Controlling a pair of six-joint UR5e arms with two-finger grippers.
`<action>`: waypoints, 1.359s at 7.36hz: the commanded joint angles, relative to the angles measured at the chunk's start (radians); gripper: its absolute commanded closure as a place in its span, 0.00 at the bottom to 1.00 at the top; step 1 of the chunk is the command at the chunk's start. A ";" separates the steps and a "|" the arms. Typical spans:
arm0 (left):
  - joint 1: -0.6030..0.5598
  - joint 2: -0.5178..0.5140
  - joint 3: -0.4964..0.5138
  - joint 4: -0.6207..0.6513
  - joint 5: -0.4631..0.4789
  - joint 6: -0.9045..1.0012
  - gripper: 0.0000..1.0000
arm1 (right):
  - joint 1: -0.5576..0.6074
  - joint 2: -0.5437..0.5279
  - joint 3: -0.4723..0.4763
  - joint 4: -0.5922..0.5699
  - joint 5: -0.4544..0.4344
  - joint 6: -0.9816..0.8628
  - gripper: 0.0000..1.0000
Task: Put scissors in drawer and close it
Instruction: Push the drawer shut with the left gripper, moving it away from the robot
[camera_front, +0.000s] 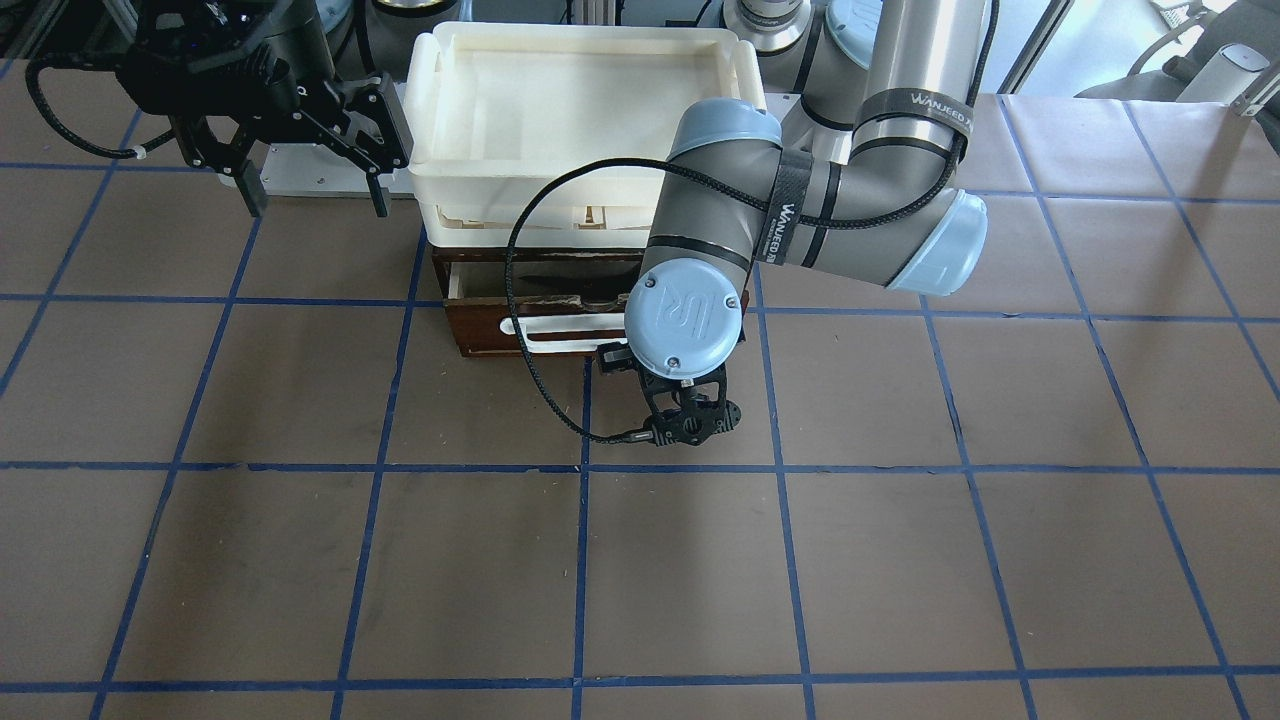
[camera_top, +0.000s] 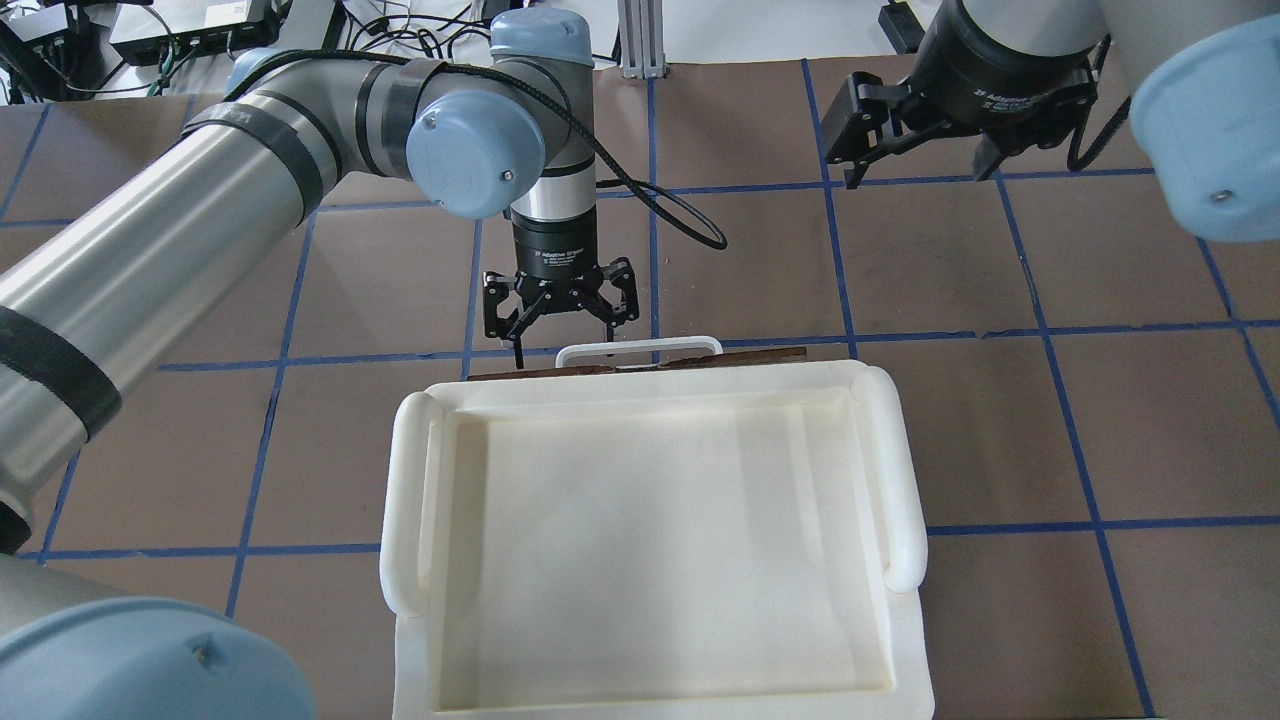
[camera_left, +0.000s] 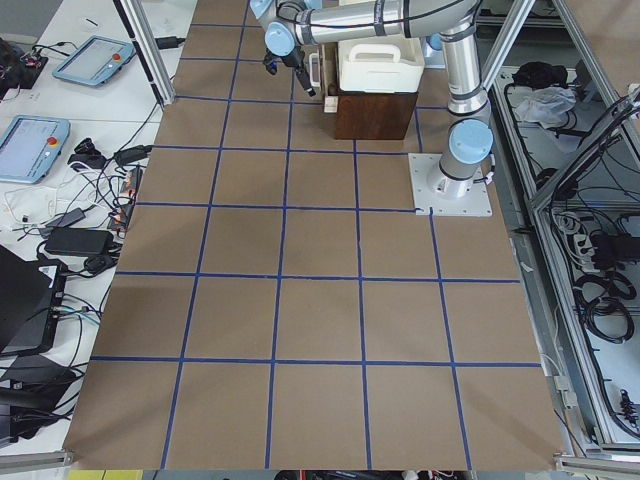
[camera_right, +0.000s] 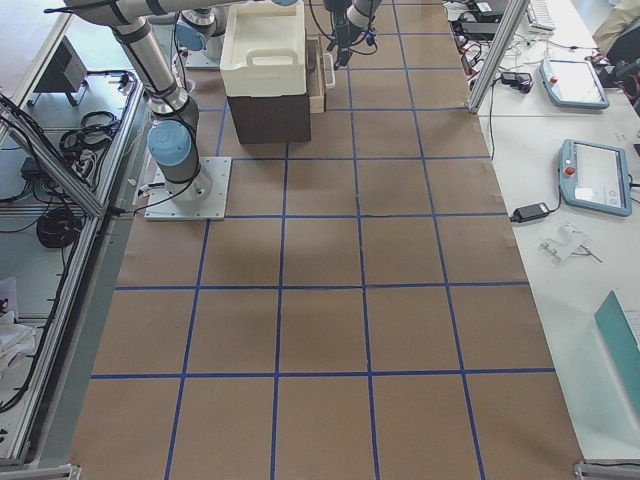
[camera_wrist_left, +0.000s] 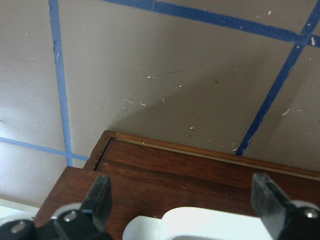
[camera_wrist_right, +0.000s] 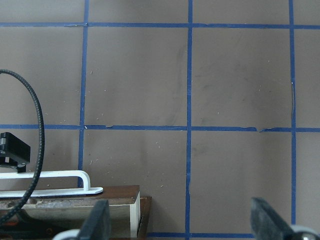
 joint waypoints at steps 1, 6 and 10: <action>-0.002 -0.010 -0.003 -0.016 0.003 0.001 0.00 | 0.002 -0.001 -0.001 0.004 0.000 -0.003 0.00; -0.004 -0.004 -0.033 -0.024 0.001 0.007 0.00 | 0.002 -0.005 0.004 0.008 0.000 -0.006 0.00; -0.015 0.009 -0.035 -0.082 0.004 0.004 0.00 | 0.002 -0.005 0.004 0.008 0.001 -0.004 0.00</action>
